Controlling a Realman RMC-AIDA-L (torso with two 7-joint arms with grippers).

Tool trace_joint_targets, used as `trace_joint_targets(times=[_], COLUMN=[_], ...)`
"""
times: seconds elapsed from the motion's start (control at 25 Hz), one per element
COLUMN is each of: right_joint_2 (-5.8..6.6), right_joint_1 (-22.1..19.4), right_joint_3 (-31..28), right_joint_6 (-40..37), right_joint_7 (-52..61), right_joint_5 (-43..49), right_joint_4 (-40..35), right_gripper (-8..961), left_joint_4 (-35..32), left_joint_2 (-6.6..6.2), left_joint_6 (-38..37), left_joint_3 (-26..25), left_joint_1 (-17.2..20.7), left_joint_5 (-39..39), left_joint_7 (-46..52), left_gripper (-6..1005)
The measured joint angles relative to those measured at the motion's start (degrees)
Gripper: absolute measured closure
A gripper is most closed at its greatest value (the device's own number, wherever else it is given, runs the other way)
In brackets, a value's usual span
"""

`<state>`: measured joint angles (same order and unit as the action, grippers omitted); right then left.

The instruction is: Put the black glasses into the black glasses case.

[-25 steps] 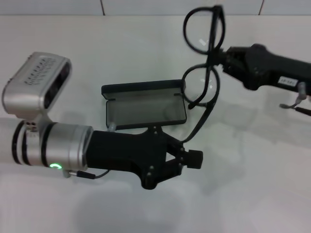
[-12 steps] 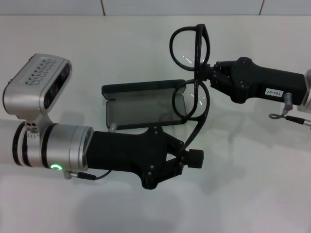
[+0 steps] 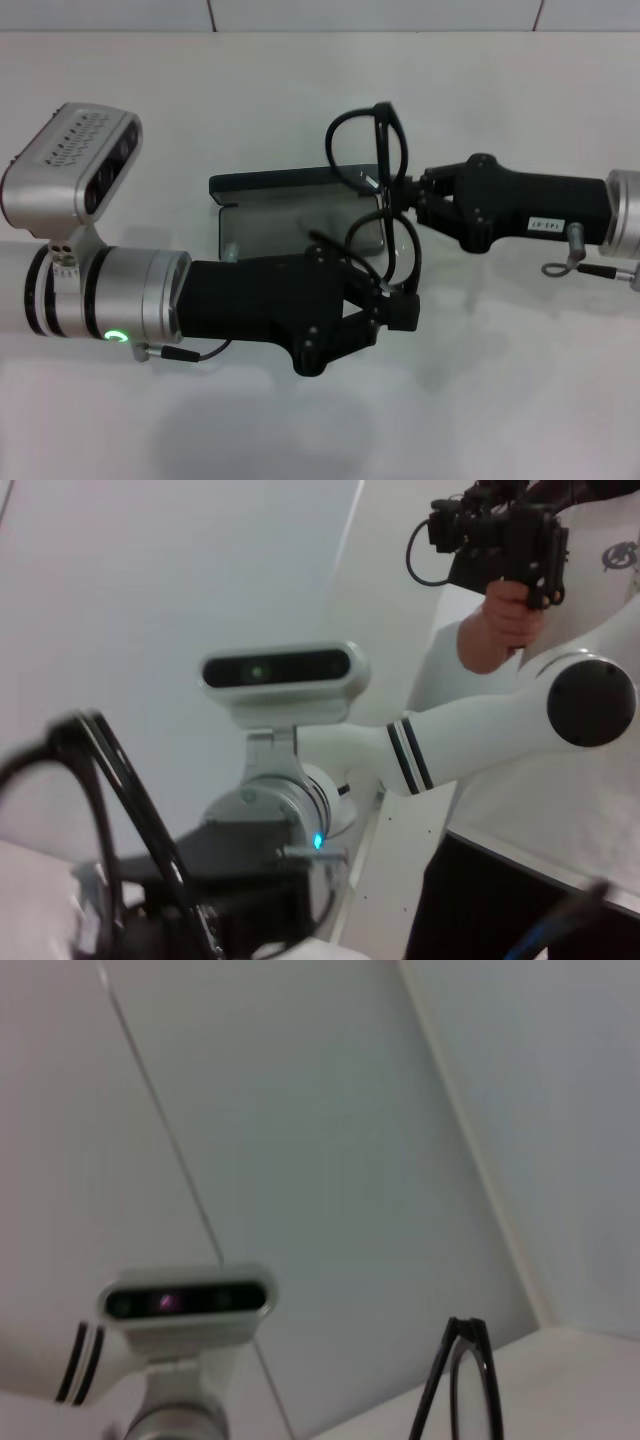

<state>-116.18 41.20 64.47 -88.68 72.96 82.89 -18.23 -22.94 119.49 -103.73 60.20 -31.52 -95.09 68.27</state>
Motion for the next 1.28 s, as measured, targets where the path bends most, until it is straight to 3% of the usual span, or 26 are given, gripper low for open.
trace_joint_targets(times=[0.48,1.28], right_joint_2=[0.0,-0.01], right_joint_1=[0.5,0.5], right_joint_3=[4.4,4.6], right_joint_6=[-1.7,-3.9], right_joint_7=[-0.9,-1.7], right_joint_5=[-0.7,-0.7], right_joint_4=[-0.3,-1.0], right_gripper=[896,892], left_joint_4=[0.0,0.1], left_joint_2=[-0.01,0.04], left_joint_6=[2.4,3.7], left_joint_3=[0.0,0.0], left_joint_1=[-0.8,-1.4], left_joint_5=[0.4,0.3], left_joint_7=[0.9,1.8], left_gripper=[1000,1000])
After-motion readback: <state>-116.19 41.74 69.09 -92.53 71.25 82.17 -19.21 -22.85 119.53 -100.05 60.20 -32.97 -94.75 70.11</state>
